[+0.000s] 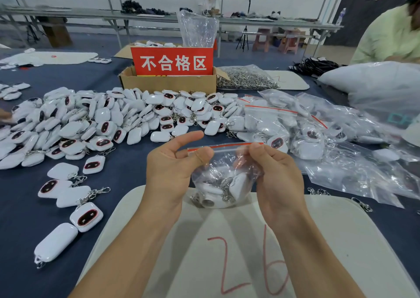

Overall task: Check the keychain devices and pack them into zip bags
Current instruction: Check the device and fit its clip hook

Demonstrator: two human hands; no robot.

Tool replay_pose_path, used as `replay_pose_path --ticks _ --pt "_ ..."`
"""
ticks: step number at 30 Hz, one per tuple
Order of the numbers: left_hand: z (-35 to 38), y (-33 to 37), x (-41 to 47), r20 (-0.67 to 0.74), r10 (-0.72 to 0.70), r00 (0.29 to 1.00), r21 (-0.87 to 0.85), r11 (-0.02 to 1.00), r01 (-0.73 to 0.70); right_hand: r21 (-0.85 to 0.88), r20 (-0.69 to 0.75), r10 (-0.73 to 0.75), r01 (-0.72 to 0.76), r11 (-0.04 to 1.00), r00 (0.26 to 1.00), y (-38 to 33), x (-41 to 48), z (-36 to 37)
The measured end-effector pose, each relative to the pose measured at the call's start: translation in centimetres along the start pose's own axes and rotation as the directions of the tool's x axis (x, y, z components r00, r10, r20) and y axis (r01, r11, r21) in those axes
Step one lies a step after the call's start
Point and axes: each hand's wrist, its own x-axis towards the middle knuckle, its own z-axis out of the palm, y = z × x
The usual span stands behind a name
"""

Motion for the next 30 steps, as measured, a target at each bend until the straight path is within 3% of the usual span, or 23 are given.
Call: replay_pose_path --ticks 9,17,24,26,28,30 --pt "0.13 -0.24 0.08 0.005 0.024 1.000 -0.012 1.000 -0.024 0.110 -0.080 0.049 -0.040 0.993 0.996 -0.04 0.20 -0.15" --pt "0.07 -0.03 -0.01 0.027 0.090 0.996 0.023 0.996 -0.091 0.080 -0.049 0.072 -0.068 0.994 0.996 -0.38 0.17 -0.36" --pt "0.33 -0.10 0.06 0.087 0.063 0.994 0.046 0.997 -0.067 0.237 -0.066 0.127 -0.109 0.965 0.990 -0.03 0.50 -0.30" --pt "0.16 0.08 0.10 0.058 0.084 0.995 0.039 0.996 -0.086 0.173 0.005 0.107 -0.106 0.979 0.994 0.13 0.51 -0.37" --pt "-0.05 0.20 0.32 0.012 0.107 0.994 0.022 0.994 -0.108 0.004 0.094 0.070 -0.071 0.997 0.993 0.16 0.31 -0.29" --pt "-0.07 0.18 0.51 -0.017 0.113 0.993 0.018 0.993 -0.113 -0.067 0.093 0.040 -0.033 0.997 0.995 0.34 0.36 -0.23"
